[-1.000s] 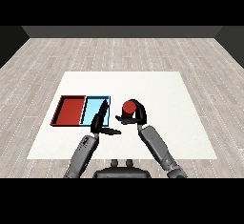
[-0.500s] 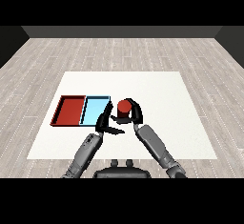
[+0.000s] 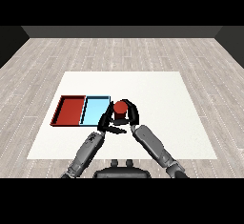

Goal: Pick the red can and put it in the red box

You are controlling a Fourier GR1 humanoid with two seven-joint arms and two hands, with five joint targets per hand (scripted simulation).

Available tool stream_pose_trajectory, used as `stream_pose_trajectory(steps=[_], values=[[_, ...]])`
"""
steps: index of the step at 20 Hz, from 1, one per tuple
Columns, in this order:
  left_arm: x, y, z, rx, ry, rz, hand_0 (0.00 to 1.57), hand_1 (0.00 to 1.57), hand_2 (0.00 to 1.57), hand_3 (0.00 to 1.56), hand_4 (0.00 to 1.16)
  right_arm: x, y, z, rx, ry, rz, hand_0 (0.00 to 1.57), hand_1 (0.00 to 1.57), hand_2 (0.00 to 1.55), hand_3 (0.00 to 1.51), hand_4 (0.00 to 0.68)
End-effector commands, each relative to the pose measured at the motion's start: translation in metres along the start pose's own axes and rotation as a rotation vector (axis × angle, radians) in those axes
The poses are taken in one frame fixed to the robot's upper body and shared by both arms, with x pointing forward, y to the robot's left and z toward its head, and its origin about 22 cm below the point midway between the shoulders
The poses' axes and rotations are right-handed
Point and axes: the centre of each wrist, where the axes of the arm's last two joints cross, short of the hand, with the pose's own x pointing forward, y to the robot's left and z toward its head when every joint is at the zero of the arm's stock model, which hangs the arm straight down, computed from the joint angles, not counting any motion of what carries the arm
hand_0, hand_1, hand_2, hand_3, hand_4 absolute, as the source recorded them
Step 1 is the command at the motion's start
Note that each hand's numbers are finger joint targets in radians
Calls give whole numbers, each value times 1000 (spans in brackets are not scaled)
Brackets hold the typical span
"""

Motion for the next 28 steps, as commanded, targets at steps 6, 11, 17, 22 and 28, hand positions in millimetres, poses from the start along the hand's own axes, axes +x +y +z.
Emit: stream_pose_trajectory(steps=[6,11,17,22,28], values=[[-1,-26,-17,-31,-17,-21,0,0,0,0,0,-12,21,10,22,21,-16,1494,1494,1447,1378,617],[-13,-16,-1,-50,-26,25,0,0,0,0,0,-3,17,-3,52,11,-23,1482,1482,1455,1375,620],[3,-18,-22,40,3,-47,0,0,0,0,431,-13,18,3,47,4,-28,1467,1467,1450,1366,630],[15,-31,-13,203,46,-37,1571,1571,1564,1486,988,-10,36,18,59,27,-27,1479,1479,1455,1367,632],[0,-18,-16,253,44,-136,1550,1550,1505,1410,912,0,19,12,63,-21,-53,1535,1535,1459,1376,606]])
